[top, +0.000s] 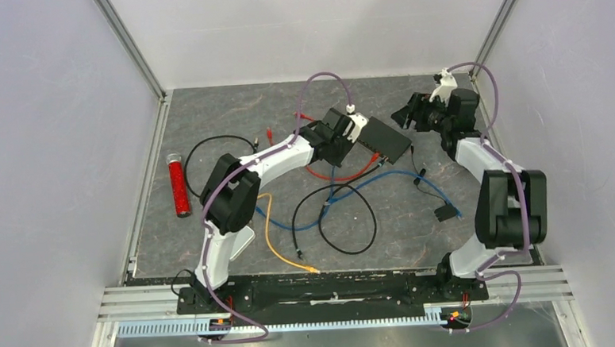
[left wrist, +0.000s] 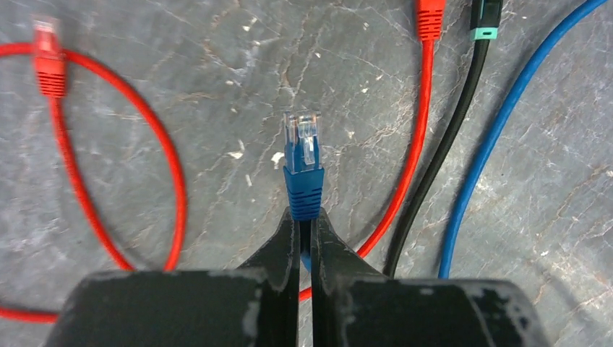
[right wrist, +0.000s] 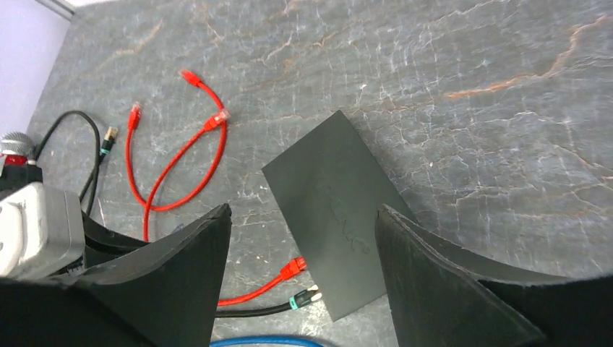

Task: Insert the plug into the switch port
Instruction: Insert the connector into the switch port.

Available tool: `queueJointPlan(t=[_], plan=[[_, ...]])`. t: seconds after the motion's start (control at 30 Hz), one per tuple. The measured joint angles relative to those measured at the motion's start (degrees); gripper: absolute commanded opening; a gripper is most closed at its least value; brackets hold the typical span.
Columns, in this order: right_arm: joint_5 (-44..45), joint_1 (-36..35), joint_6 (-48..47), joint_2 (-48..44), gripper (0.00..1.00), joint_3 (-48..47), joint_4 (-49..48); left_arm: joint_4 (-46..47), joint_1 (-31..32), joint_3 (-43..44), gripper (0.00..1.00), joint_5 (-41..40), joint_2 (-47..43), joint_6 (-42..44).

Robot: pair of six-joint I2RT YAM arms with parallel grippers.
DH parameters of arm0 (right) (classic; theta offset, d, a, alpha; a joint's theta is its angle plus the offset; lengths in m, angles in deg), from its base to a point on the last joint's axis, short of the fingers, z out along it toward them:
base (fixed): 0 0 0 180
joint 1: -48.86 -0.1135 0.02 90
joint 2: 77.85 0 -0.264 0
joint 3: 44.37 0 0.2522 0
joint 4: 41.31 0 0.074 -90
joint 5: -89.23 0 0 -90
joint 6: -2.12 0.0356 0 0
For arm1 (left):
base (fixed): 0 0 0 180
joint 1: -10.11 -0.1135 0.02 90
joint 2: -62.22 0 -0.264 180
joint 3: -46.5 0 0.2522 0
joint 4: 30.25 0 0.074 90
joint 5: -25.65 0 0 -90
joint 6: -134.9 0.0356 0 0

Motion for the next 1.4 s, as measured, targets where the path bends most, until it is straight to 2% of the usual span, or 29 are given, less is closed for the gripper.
queueJointPlan(t=[0.33,0.77,1.0,1.17,1.2,1.23,1.27,1.33,1.4], plan=[[-2.7,0.3,-5.0,16.2,0.71,-13.4,8.8,2.3,0.3,2.8,0.02,6.6,6.9,-5.0],[-9.6,0.3,-10.5,30.3,0.67,-27.0,16.8,2.1,0.5,14.3,0.03,10.9,16.0,-8.1],[-11.1,0.3,-11.6,33.1,0.67,-27.8,19.6,1.7,0.5,15.8,0.18,10.9,17.0,-9.4],[-11.1,0.3,-12.3,33.1,0.68,-27.9,20.1,1.7,0.5,15.8,0.24,10.9,17.0,-9.7],[-11.1,0.3,-12.4,33.1,0.68,-28.0,20.1,1.7,0.5,15.8,0.19,10.9,17.0,-9.7],[-11.1,0.3,-12.6,33.1,0.68,-28.0,20.1,1.6,0.5,15.9,0.11,11.0,17.0,-9.7],[-11.1,0.3,-12.7,33.1,0.68,-28.1,20.2,1.6,0.5,15.9,0.08,11.0,17.0,-9.7],[-11.1,0.3,-12.8,33.1,0.68,-28.3,20.5,1.5,0.5,15.9,0.13,11.1,17.0,-9.8],[-11.1,0.3,-12.8,33.1,0.68,-28.5,20.5,1.4,0.5,15.9,0.26,11.0,17.0,-9.8]])
